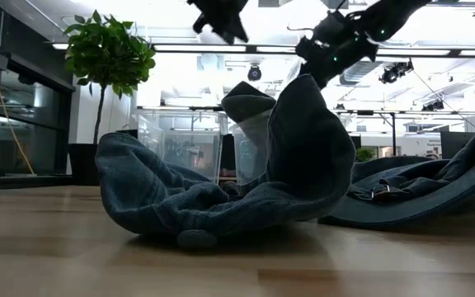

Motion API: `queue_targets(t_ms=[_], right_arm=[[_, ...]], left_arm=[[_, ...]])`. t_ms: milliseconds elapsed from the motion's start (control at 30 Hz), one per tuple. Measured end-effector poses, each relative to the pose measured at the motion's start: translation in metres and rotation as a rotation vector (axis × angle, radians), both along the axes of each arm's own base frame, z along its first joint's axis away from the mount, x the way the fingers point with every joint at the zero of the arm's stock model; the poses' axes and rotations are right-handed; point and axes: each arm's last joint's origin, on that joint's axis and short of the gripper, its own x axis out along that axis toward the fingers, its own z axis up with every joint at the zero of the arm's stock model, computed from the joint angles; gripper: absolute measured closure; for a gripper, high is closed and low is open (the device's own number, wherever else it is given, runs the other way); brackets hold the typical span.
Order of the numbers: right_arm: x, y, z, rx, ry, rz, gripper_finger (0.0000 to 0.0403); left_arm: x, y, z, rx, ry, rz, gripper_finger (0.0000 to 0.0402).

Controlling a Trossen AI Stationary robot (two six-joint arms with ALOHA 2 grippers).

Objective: Pick & Place hat
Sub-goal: Put the gray cap into the right transparent bin

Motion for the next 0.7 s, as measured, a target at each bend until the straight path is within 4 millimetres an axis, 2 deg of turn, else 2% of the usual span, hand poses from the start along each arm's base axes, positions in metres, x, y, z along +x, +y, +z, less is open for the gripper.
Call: queue_targets(t_ms=[100,167,300,433,567,700], right_arm=[[0.001,-0.001,-0.003,-0.002,0.009,0.006,0.0183],[0.002,-0.002,0.002,-0.017,0.004,0.014,0.0183],[0.006,-0.007,0.027,-0.085,-0.042,0.01,0.0183],[0.017,-0.021,0.05,-0.113,-0.049,0.001,0.0183],[0.038,-0.041,0.056,-0.081,0.069,0.054,0.0183],[0.049,-0.055,0.048,-0.047,0.252,0.153,0.0183]], left_arm=[[-0.009,0.003,0.001,-0.064,0.013,-0.048,0.0401],[-0.012,0.004,0.001,-0.121,0.009,-0.08,0.0401],[-0.015,0.012,-0.008,-0.209,0.033,-0.108,0.0401],[-0.017,0.017,-0.005,-0.226,0.005,-0.141,0.0401],[-0.021,0.018,-0.002,-0.248,-0.013,-0.153,0.0401],[-0.03,0.013,0.002,-0.3,-0.011,-0.158,0.0401]])
